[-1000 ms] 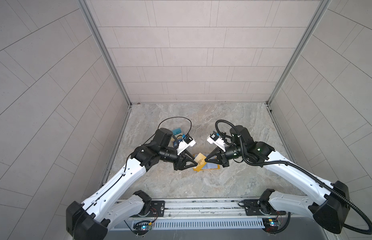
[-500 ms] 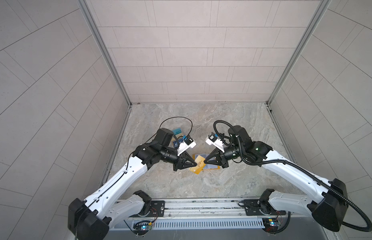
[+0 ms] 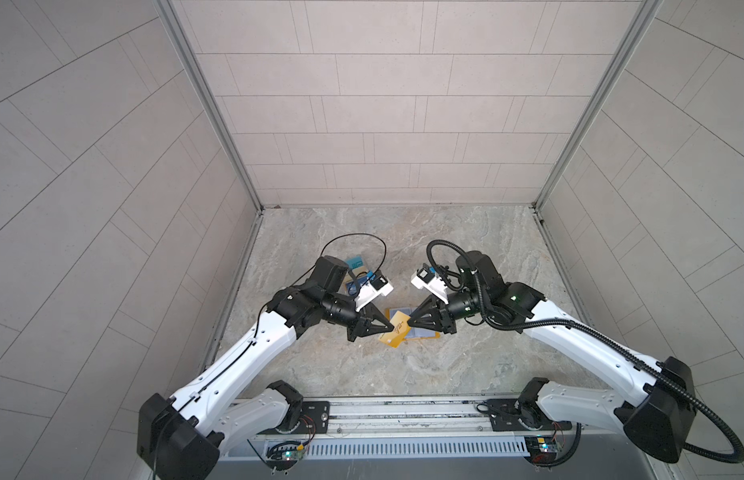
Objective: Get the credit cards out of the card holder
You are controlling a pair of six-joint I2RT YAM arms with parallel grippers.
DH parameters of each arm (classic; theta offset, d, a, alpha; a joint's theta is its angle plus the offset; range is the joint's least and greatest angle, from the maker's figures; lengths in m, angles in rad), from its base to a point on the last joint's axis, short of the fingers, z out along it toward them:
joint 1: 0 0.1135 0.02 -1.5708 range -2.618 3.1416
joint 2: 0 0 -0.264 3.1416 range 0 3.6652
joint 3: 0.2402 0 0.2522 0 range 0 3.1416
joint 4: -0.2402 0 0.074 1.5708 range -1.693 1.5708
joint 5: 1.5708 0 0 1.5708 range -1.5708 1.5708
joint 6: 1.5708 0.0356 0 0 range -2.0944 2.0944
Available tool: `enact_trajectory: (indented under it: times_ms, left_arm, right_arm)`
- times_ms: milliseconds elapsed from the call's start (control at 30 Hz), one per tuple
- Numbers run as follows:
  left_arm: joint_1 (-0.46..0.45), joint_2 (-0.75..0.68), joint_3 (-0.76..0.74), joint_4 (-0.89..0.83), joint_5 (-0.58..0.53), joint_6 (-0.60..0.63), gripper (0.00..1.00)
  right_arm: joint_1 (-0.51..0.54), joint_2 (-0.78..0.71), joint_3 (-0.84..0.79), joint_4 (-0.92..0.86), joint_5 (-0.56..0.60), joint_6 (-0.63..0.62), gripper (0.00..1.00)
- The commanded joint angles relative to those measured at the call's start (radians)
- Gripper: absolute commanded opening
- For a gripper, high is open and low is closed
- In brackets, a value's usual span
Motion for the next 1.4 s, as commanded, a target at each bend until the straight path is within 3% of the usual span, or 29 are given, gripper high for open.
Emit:
enact_trajectory:
  times_ms: [0, 167, 367, 433, 500, 800, 1033, 1367]
  left_arm:
    - [-0.001, -0.009, 0.039, -0.031, -0.060, 0.025, 0.00]
    - [0.000, 0.007, 0.070, -0.080, -0.303, 0.040, 0.00]
    - [0.034, 0.063, 0.117, -0.104, -0.481, 0.109, 0.00]
    - [0.043, 0.077, 0.132, -0.097, -0.556, 0.145, 0.00]
    - [0.053, 0.088, 0.134, -0.059, -0.656, 0.177, 0.00]
    - [0.207, 0.218, 0.252, -0.066, -0.637, 0.372, 0.00]
    - [0.233, 0.369, 0.377, -0.181, -0.745, 0.578, 0.00]
    - [0.279, 0.541, 0.485, -0.242, -0.762, 0.750, 0.00]
  right_arm:
    - [0.000, -0.031, -0.009, 0.013, 0.067, -0.016, 0.36]
    - [0.000, -0.061, -0.033, 0.005, 0.175, -0.007, 0.54]
    - [0.000, -0.097, -0.060, -0.030, 0.325, -0.004, 0.68]
    - [-0.001, -0.109, -0.071, -0.041, 0.359, -0.011, 0.87]
    - [-0.002, -0.119, -0.084, -0.047, 0.386, -0.014, 0.92]
    - [-0.002, -0.137, -0.111, -0.046, 0.531, 0.019, 0.93]
    - [-0.002, -0.160, -0.118, -0.053, 0.601, 0.032, 0.94]
    - [-0.002, -0.166, -0.118, -0.060, 0.637, 0.044, 0.94]
